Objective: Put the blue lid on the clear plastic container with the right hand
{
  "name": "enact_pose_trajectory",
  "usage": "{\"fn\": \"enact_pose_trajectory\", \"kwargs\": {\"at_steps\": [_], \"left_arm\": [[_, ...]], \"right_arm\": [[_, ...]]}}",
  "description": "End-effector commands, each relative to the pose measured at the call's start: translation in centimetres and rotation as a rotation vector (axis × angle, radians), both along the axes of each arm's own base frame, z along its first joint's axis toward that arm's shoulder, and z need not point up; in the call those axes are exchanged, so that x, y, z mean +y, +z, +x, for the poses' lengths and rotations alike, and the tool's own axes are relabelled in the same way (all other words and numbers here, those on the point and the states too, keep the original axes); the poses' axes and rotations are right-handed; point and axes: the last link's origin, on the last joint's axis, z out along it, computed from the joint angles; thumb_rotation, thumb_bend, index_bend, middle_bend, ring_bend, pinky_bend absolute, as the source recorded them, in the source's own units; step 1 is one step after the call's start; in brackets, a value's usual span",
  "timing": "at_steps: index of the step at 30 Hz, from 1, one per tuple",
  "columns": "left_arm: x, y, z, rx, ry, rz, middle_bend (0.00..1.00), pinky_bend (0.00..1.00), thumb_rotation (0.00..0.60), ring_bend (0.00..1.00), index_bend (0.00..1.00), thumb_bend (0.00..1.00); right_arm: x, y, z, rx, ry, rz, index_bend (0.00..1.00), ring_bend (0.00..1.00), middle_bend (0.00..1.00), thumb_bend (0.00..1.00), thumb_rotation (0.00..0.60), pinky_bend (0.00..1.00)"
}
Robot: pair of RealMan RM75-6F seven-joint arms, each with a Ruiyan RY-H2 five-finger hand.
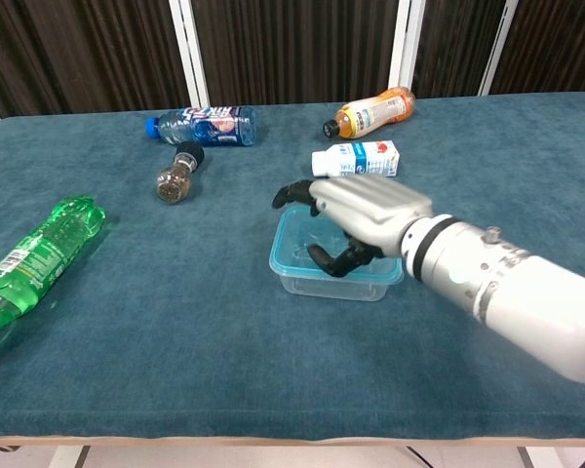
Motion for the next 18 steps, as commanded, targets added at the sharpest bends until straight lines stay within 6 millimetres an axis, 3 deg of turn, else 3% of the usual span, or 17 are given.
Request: {"fn": "enact_pose_trajectory", "kwargs": {"at_steps": [1,10,15,18], "left_arm": [[0.0,-0.1,0.0,0.002,0.0,-0.001,0.1,0.45,0.6,0.17,0.17,0.31],[0.0,-0.1,0.1,0.006,0.0,-0.001,0.1,0.45,0.6,0.17,0.17,0.31],[0.0,-0.1,0.1,0.008,-0.004,0.002,0.1,0.45,0.6,0.17,0.17,0.31],[0.1,-0.1,0.2,0.005,-0.021,0.015,0.1,0.45,0.6,0.17,0.17,0.31]], "right_arm": [[0.0,1.4,0.0,-0.03,0.02,-0.045,0.29,0.28,0.25,0.37,0.6,0.36],[0.8,6.2,-1.1,-0.098,0.051,-0.125,0.29,0.28,0.25,0.37,0.6,0.36],[2.3,9.8,-4.0,-0.045,0.008,-0.15,0.31,0.28,0.25,0.37,0.6,0.36],[3.8,12.5,-7.1,0.009,-0.053,-0.175,0.31,0.28,0.25,0.37,0.6,0.35]]}}
